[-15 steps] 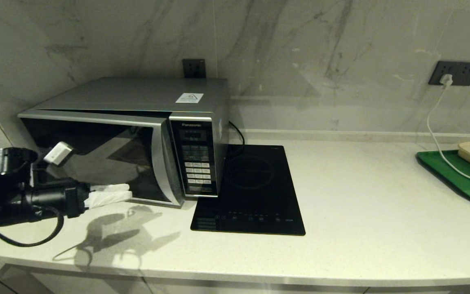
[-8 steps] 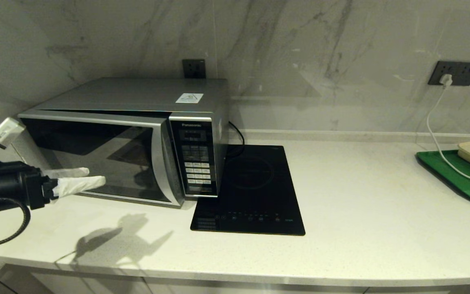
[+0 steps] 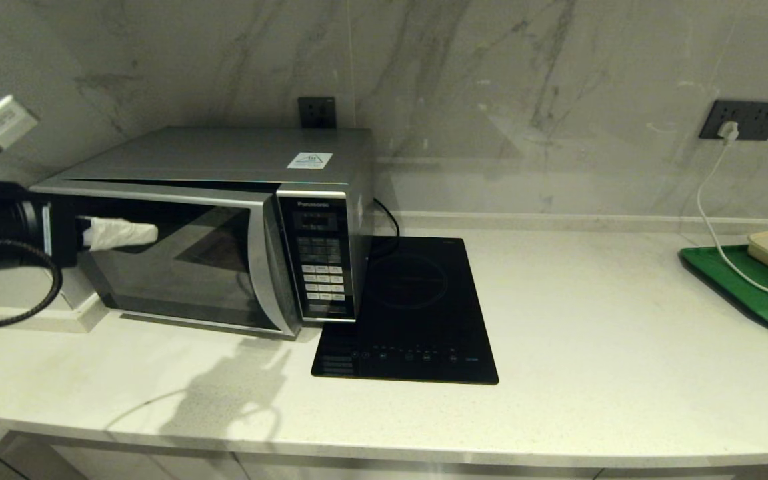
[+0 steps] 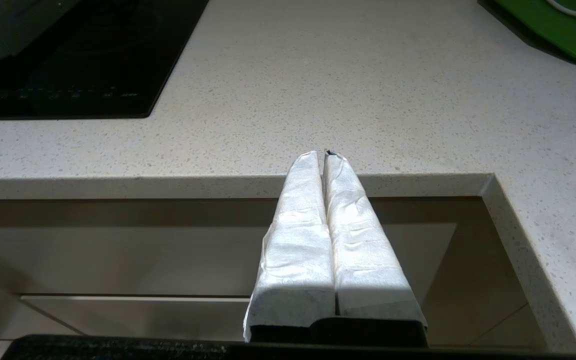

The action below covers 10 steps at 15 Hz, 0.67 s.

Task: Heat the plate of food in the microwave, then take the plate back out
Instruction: Open the microwave oven

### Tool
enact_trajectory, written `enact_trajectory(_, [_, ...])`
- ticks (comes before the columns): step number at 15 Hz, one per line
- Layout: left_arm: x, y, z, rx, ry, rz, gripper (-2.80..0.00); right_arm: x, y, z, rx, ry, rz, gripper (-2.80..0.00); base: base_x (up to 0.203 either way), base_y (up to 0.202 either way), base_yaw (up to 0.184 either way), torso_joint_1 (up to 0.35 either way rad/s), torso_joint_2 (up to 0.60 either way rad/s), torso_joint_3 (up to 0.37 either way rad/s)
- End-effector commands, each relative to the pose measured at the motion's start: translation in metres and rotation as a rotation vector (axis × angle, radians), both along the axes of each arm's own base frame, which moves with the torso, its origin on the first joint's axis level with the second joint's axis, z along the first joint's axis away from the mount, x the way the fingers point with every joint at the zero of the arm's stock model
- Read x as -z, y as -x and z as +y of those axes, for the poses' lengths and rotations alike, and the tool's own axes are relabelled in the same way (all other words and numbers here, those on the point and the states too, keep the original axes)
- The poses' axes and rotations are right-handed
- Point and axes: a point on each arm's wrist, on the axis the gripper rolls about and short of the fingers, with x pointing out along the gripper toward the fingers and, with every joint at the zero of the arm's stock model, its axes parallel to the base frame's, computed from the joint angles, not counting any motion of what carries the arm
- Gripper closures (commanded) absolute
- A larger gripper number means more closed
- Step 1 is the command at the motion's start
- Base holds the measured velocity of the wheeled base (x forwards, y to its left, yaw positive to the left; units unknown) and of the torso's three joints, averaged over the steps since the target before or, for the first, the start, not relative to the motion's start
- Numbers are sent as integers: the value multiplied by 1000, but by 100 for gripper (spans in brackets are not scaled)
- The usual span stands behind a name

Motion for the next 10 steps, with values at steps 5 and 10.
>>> enact_trajectory(5, [-43,-79,-49,-213,-89,-123,0,0,0,0,-1,0,2,0,0,0,0,0,0,0])
enact_trajectory(10, [-25,-117,-55,-252,-113,-82,0,0,0,0,-1,0,2,0,0,0,0,0,0,0])
